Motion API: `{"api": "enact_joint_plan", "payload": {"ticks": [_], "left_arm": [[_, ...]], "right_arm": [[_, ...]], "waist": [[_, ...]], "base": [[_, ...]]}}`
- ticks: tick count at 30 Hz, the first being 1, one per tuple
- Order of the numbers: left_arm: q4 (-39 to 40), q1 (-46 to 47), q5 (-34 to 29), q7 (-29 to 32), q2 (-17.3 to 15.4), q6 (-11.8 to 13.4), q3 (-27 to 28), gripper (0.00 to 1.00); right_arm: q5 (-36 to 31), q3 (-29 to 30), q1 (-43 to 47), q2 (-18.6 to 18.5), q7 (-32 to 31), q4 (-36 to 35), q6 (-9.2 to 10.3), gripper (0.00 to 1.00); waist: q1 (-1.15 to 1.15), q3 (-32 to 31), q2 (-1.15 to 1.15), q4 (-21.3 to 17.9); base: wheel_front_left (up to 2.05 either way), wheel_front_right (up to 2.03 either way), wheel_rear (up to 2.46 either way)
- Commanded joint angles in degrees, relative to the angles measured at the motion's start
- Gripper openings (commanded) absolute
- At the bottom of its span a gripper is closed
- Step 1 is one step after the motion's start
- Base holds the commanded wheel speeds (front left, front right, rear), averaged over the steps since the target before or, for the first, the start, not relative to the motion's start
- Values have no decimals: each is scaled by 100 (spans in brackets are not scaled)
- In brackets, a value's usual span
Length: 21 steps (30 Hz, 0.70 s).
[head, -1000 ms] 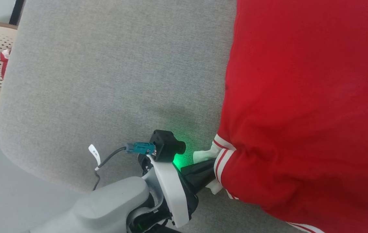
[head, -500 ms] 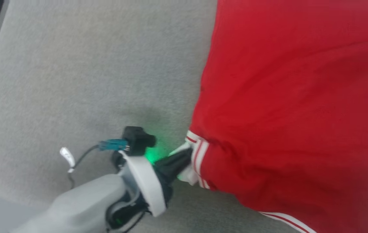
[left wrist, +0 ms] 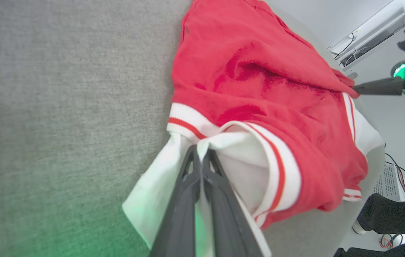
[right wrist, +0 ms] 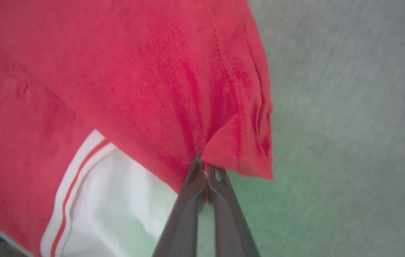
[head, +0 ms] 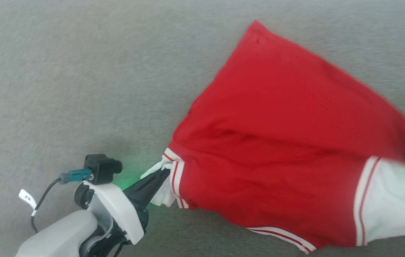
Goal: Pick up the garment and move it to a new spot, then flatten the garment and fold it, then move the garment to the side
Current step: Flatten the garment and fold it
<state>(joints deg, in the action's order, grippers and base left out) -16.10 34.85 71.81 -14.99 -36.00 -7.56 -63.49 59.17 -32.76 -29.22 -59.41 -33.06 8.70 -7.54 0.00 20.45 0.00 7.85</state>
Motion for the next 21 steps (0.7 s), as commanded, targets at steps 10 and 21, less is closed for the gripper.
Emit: {"api": "enact_joint_plan", "payload": {"ticks": [10, 21], "left_arm": [[-183, -706, -349, -23, -29, 16, 701, 0], [-208, -907, -617, -24, 19, 16, 942, 0]], "right_arm": [[-428, 419, 2185, 456, -33, -952, 10, 0], [-1131, 1020, 2772, 1105, -210, -1567, 8, 88]], "waist": [[0, -372, 0, -565], [0, -389, 0, -728]], "base": [[0, 0, 0], [0, 0, 0]]}}
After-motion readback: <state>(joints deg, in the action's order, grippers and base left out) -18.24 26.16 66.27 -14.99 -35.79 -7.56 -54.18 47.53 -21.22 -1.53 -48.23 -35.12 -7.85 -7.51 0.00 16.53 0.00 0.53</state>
